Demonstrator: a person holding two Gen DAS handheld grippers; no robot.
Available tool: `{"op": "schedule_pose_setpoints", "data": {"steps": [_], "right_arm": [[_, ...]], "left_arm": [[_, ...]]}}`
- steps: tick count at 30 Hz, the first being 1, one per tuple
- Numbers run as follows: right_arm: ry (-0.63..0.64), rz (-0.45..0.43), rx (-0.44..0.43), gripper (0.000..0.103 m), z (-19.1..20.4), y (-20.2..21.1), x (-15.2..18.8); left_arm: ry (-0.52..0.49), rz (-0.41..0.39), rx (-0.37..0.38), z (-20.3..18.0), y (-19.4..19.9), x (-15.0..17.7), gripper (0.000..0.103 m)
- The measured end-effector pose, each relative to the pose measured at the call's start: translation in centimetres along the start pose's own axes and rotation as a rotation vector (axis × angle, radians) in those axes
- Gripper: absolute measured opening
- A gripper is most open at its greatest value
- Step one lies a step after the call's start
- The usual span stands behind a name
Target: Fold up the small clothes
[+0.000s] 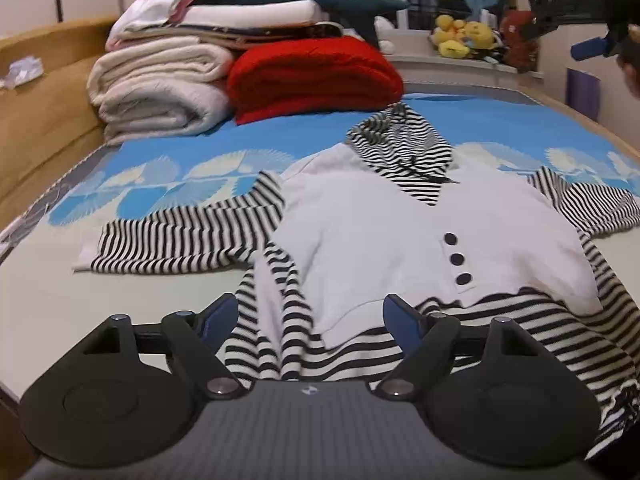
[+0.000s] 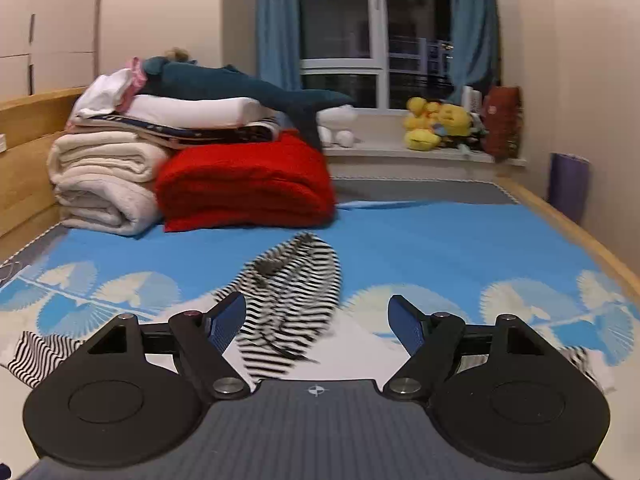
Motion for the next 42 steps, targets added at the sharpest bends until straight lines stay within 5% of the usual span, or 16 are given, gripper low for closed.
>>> {"op": "schedule_pose_setpoints", "data": {"steps": [4, 6, 8, 12, 17, 28, 35, 38, 42], "right_arm": [[0.058, -0.032, -0.027, 0.079, 1.1, -1.3, 1.5], [0.064, 0.044, -0.025, 0.077, 1.1, -2.1, 3.0], [0.026, 0.089, -0.022, 0.071, 1.0, -2.6, 3.1], [0.049, 0.039, -0.036, 0.063, 1.0, -3.0, 1.5], [0.031, 0.093, -0.029, 0.031, 0.3, -4.7, 1.9], [0.085, 0.277, -0.021, 0.031, 1.1, -8.4, 5.2], [0.091, 0.32, -0.014, 0.031, 1.9, -9.7, 6.4], [0.077, 0.331, -0.006, 0.031, 1.6, -10.0, 6.5], [0.062, 0.336, 0.022, 0.031, 0.6, -10.1, 6.5]], "left_arm": [[0.126, 0.094, -0.002, 3.0, -1.3, -0.7, 0.056], [0.149, 0.141, -0.027, 5.0, -2.7, -1.5, 0.043], [0.183, 0.18, -0.067, 7.6, -5.0, -2.6, 0.043], [0.246, 0.187, -0.14, 13.7, -10.4, -4.8, 0.043], [0.299, 0.153, -0.289, 22.3, -17.0, -5.0, 0.043], [0.672, 0.287, -0.403, 33.1, -22.0, 2.6, 0.054], [0.713, 0.266, -0.414, 33.8, -23.7, 2.9, 0.052], [0.687, 0.256, -0.454, 33.9, -24.4, 2.4, 0.003], [0.528, 0.121, -0.472, 30.8, -23.5, -3.3, 0.001]]}}
Point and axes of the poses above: each gripper's, at about its wrist camera, not at the fingertips, and y roughly against the way its jaws point, z to its left, x to its underside, the point moved 6 cm from there along -y, roughly the way its jaws point, and after that the axes turned 9 degrees about -z, right-handed, at the moved point
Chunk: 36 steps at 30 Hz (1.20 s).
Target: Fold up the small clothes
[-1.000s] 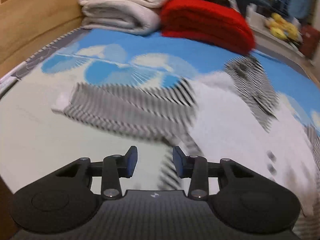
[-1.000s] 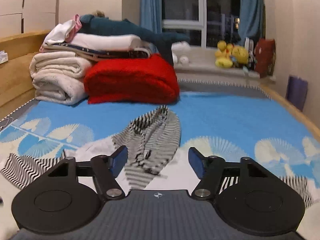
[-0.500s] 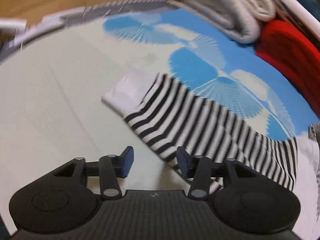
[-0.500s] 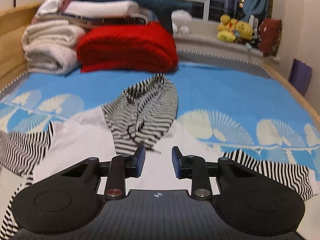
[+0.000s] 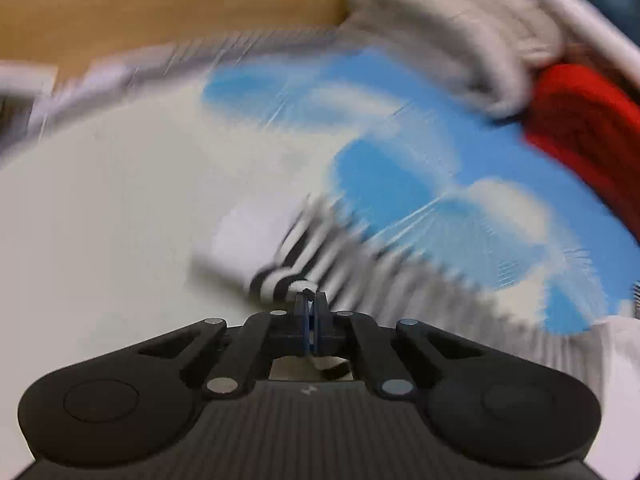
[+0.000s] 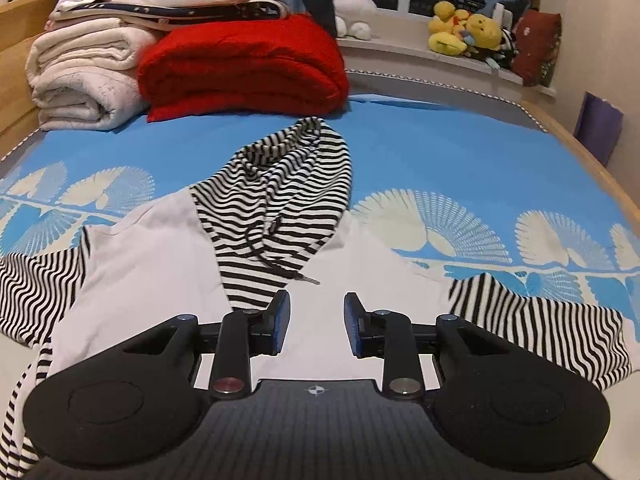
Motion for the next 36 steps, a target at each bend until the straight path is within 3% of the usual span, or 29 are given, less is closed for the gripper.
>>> {"op": "schedule_pose_setpoints", "data": {"steps": [4, 6, 7, 9, 10, 11, 12, 14, 16, 20, 23, 28, 33, 35, 36], "right_arm": [[-0.053, 0.005, 0.034, 0.031, -1.7, -0.1, 0.0], [-0.092, 0.013, 0.053, 0.028, -2.7, -0.3, 0.3], [-0.112, 0.02, 0.063, 0.021, -3.2, -0.4, 0.5], [-0.153, 0.035, 0.086, 0.017, -4.3, -0.6, 0.9], [-0.18, 0.043, 0.097, 0.017, -4.9, -0.8, 1.1], [-0.21, 0.051, 0.106, 0.017, -5.4, -0.9, 1.2], [-0.236, 0.059, 0.113, 0.018, -5.8, -1.0, 1.4], [-0.297, 0.095, 0.118, 0.018, -6.5, -1.6, 2.0], [-0.373, 0.139, 0.109, 0.021, -7.1, -2.2, 2.8], [-0.525, 0.23, 0.071, 0.022, -7.2, -4.0, 4.7], [-0.623, 0.29, 0.068, 0.022, -7.1, -5.5, 6.1], [-0.791, 0.349, 0.065, 0.022, -6.8, -8.6, 8.6], [-0.889, 0.329, 0.109, 0.023, -7.5, -11.7, 9.7], [-0.854, 0.306, 0.104, 0.007, -7.4, -12.1, 9.3], [-0.832, 0.278, 0.1, 0.007, -7.1, -11.9, 8.7]], "left_arm": [[-0.096, -0.164, 0.255, -8.7, 7.3, -3.4, 0.001], [-0.133, -0.173, 0.438, -14.1, 11.7, -3.0, 0.001], [-0.16, -0.165, 0.522, -16.5, 13.8, -2.3, 0.001], [-0.227, -0.096, 0.716, -21.7, 18.2, 0.5, 0.002], [-0.266, -0.005, 0.826, -24.2, 20.0, 2.6, 0.008], [-0.334, 0.13, 0.943, -26.6, 21.5, 5.1, 0.035], [-0.411, 0.216, 1.005, -28.2, 22.7, 7.4, 0.041], [-0.483, 0.208, 0.917, -28.8, 22.7, 9.2, 0.044], [-0.449, 0.262, 0.802, -27.8, 20.6, 9.3, 0.045], [-0.403, 0.278, 0.535, -24.6, 15.9, 6.9, 0.045], [-0.384, 0.259, 0.399, -21.9, 13.4, 4.8, 0.045], [-0.252, 0.308, 0.351, -18.8, 11.9, 2.2, 0.045], [-0.232, 0.307, 0.357, -18.7, 12.0, 1.5, 0.045], [-0.231, 0.312, 0.357, -18.7, 12.0, 1.5, 0.045], [-0.231, 0.313, 0.357, -18.7, 11.9, 1.6, 0.045]]}}
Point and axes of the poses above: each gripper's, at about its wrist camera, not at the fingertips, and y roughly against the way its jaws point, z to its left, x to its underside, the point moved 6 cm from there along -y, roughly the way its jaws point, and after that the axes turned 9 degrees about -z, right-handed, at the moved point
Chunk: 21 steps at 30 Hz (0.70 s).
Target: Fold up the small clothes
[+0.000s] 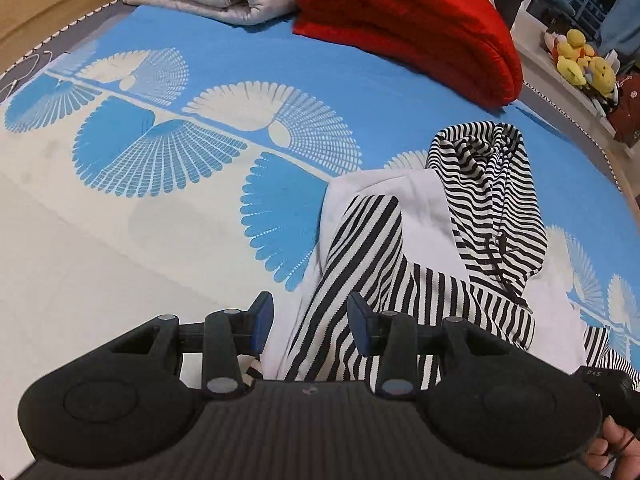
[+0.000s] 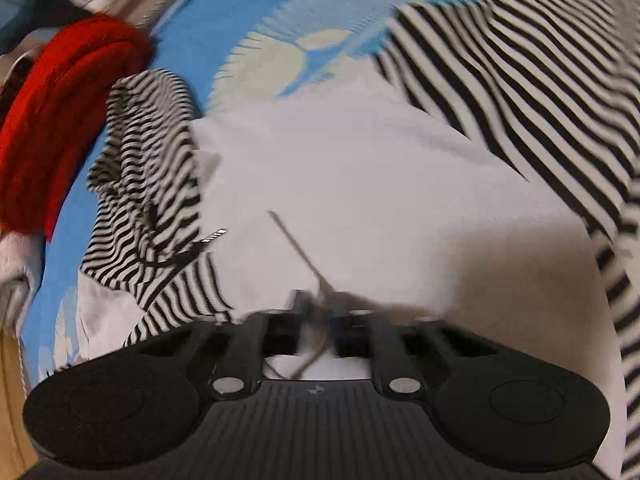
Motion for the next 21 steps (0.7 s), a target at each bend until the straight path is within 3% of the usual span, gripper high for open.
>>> {"op": "schedule_pose_setpoints", "data": {"steps": [2, 5, 6, 8, 11, 13, 19, 21], "right_arm": [[0.017, -0.115, -0.053, 0.006, 1.3, 2.7, -1.1], [0.121, -0.387, -0.229, 0.006, 5.3, 9.8, -3.3], [0.123, -0.418, -0.237, 0.006, 5.5, 11.0, -3.8], [0.085, -0.368, -0.112, 0.006, 3.3, 10.5, -4.3], [-0.037, -0.128, 0.169, 0.006, -3.1, 6.3, -3.6], [-0.12, -0.075, 0.237, 0.006, -5.5, 5.9, -3.2], [0.11, -0.316, 0.065, 0.006, -0.9, 9.6, -6.4], [0.074, -0.224, 0.0, 0.006, -1.2, 8.3, -6.2]], "left_arm": [[0.004, -0.001, -0.002, 0.1, 0.1, -0.1, 0.045], [0.017, 0.003, 0.002, 0.0, -0.1, -0.2, 0.045], [0.021, 0.006, 0.008, -0.2, -0.2, -0.1, 0.045], [0.017, 0.02, 0.018, -0.8, -0.5, 0.2, 0.045], [0.002, 0.044, 0.032, -1.9, -1.1, 0.9, 0.045], [-0.018, 0.059, 0.039, -2.8, -1.5, 1.5, 0.045], [-0.075, 0.133, 0.095, -5.4, -3.8, 5.0, 0.045], [-0.092, 0.207, 0.094, -5.8, -5.5, 7.4, 0.044]]}}
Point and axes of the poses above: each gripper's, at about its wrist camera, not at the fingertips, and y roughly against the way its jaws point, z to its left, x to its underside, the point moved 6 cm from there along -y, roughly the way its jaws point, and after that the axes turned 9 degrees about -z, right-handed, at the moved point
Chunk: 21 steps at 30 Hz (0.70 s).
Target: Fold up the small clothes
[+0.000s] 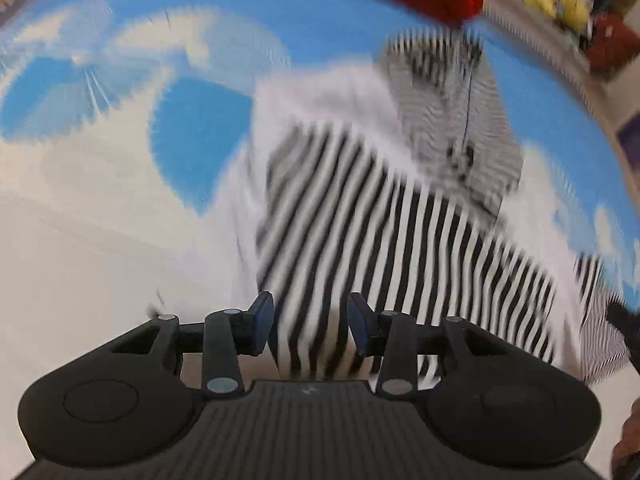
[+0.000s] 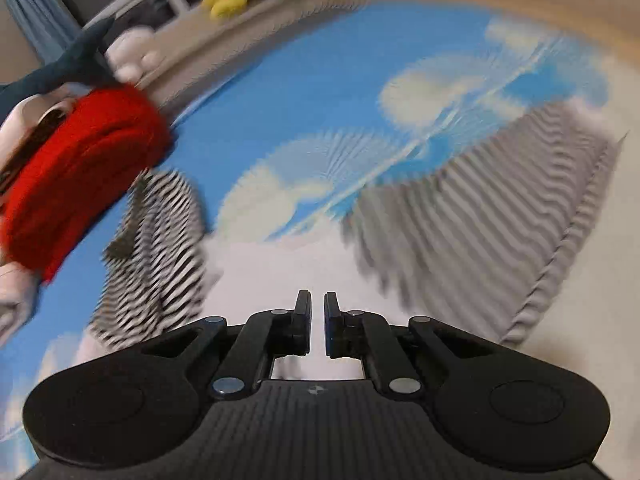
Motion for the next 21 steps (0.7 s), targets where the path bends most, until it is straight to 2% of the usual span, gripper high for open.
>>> {"op": "schedule_pose_setpoints", "data": {"steps": [2, 3, 4, 5, 8, 9, 10, 11, 14, 17, 21], "right_arm": [[-0.111, 0.235, -0.011, 0.007, -1.6, -2.7, 2.2], [-0.12, 0.338, 0.022, 0.007, -2.4, -3.7, 3.4], [-0.11, 0.385, 0.09, 0.005, -3.4, -4.2, 4.3], [-0.103, 0.374, 0.117, 0.004, -3.7, -4.2, 4.3], [-0.037, 0.305, 0.083, 0.009, -2.4, -3.1, 2.7], [-0.019, 0.287, 0.065, 0.016, -2.0, -2.8, 2.4], [-0.008, 0.302, 0.067, 0.026, -2.4, -2.8, 2.6], [-0.006, 0.335, 0.084, 0.028, -3.4, -3.3, 3.1], [-0.023, 0.369, 0.12, 0.028, -4.9, -2.8, 3.0], [0.05, 0.294, 0.1, 0.032, -4.5, -1.7, 1.1], [0.127, 0.169, 0.104, 0.044, -4.9, 0.1, -2.0]], "left_arm": [[-0.033, 0.085, -0.04, 0.2, -2.2, 2.2, 0.039], [-0.058, 0.073, -0.05, 0.0, -2.3, 2.4, 0.039], [-0.087, 0.065, -0.066, -0.5, -2.0, 2.2, 0.04], [-0.095, 0.051, -0.067, -1.0, -1.5, 1.9, 0.04], [-0.106, -0.012, -0.015, -2.5, -0.5, 1.1, 0.045], [-0.124, 0.005, -0.027, -2.7, -1.1, 1.6, 0.046], [-0.141, 0.05, -0.062, -2.5, -2.1, 2.4, 0.046], [-0.144, 0.084, -0.087, -2.3, -3.0, 3.2, 0.045], [-0.185, 0.053, -0.105, -3.6, -2.4, 2.8, 0.048], [-0.21, -0.009, -0.074, -5.1, -0.9, 1.6, 0.053], [-0.255, -0.055, -0.061, -6.8, 0.2, 1.0, 0.057]]}}
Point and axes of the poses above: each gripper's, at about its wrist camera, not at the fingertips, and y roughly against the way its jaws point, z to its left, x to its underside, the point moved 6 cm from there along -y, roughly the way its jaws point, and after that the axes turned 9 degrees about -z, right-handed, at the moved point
